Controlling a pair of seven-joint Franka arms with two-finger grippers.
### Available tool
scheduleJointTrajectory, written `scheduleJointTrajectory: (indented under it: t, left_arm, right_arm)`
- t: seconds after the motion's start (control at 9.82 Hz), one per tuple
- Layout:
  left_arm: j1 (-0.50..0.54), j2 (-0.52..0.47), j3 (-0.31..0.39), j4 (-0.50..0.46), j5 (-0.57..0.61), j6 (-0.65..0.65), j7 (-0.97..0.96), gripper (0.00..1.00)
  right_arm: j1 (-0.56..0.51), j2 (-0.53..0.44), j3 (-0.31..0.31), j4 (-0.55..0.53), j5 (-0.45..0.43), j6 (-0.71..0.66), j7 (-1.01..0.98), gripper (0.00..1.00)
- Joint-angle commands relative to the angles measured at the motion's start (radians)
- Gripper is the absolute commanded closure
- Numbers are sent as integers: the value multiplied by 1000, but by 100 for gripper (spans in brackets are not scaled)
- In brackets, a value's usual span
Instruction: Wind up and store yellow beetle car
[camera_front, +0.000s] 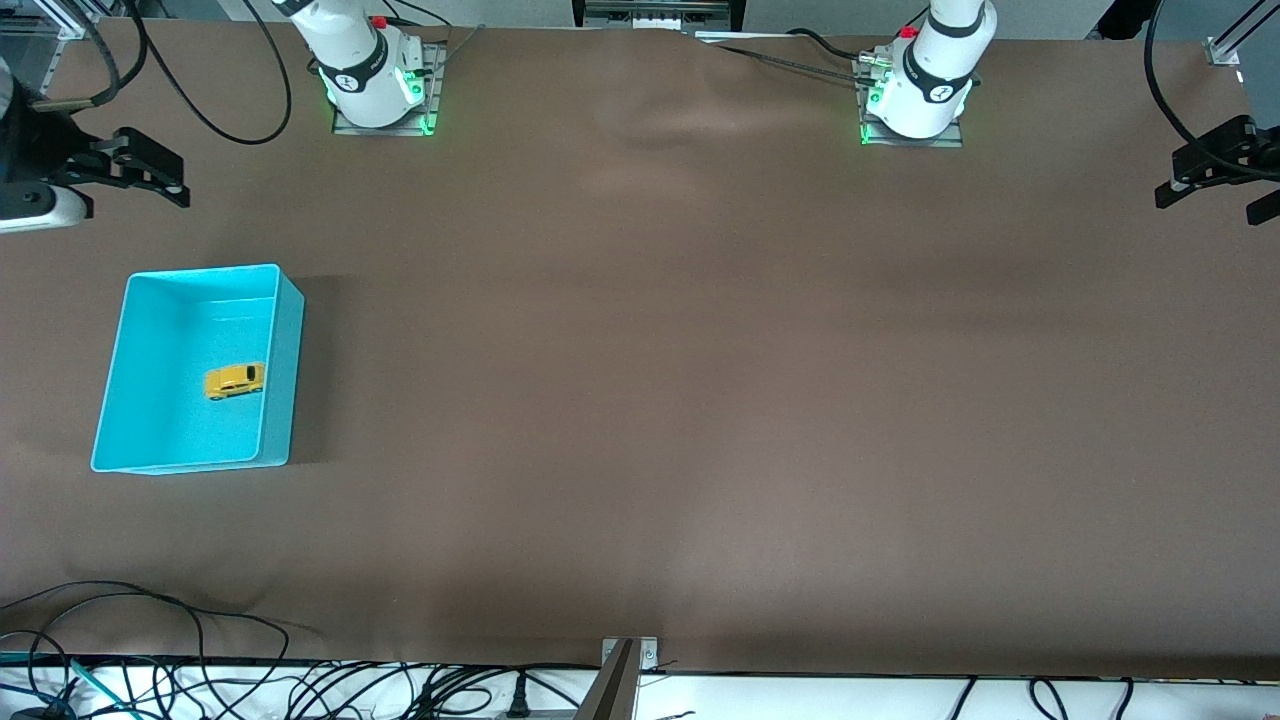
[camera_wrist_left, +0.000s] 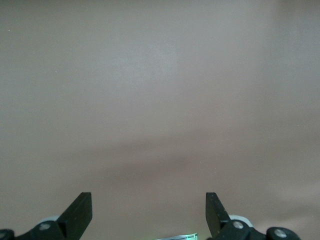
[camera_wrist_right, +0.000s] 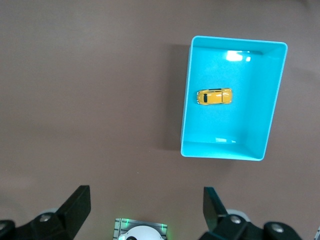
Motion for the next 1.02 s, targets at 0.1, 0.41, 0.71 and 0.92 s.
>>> scheduleJointTrajectory:
  t: [0.1,0.41,0.71,0.92]
  left_arm:
    - [5,11,-1,22,-1,-6,23,0]
    - [2,15,-1,22,-4,1,23,0]
    - [-4,18,-4,22,-5,2,23,0]
    - [-8,21,-4,22,-10,2,23,0]
  right_arm:
    - [155,-41,-220,-24,21,-2,21,0]
    - [159,-116,-220,-133,18,30,59,0]
    - [150,-101,-218,-141,7,26,52,0]
    - [148,-95,-218,-138,2,31,56,0]
